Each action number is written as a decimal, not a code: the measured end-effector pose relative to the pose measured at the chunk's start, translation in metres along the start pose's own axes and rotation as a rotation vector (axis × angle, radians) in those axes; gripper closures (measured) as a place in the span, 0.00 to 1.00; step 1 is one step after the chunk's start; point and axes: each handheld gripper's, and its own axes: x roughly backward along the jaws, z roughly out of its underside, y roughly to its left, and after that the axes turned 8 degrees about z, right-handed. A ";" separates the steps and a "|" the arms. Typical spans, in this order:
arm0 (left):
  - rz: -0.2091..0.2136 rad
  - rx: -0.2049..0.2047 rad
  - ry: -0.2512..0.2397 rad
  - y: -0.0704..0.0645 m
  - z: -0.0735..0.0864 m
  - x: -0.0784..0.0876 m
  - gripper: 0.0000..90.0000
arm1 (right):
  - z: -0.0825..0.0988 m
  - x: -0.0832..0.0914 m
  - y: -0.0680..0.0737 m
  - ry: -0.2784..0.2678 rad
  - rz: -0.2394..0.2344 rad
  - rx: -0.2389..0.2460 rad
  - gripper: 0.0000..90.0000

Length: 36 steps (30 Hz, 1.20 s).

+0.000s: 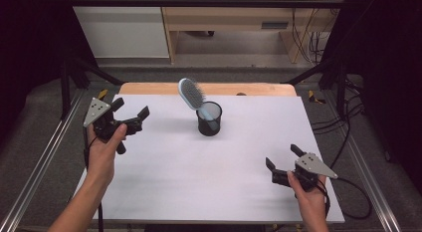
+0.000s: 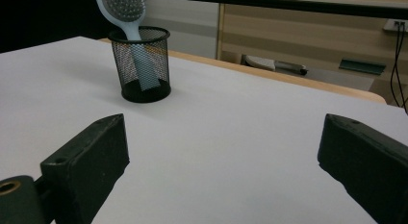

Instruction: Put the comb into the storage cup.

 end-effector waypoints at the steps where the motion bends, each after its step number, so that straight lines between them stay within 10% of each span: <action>1: -0.004 0.002 -0.003 0.001 0.001 0.002 0.01 | 0.004 0.000 -0.001 0.002 -0.001 -0.004 0.04; 36: -0.064 -0.027 0.002 0.012 0.052 0.062 0.01 | 0.013 -0.002 0.005 0.015 -0.031 0.056 0.04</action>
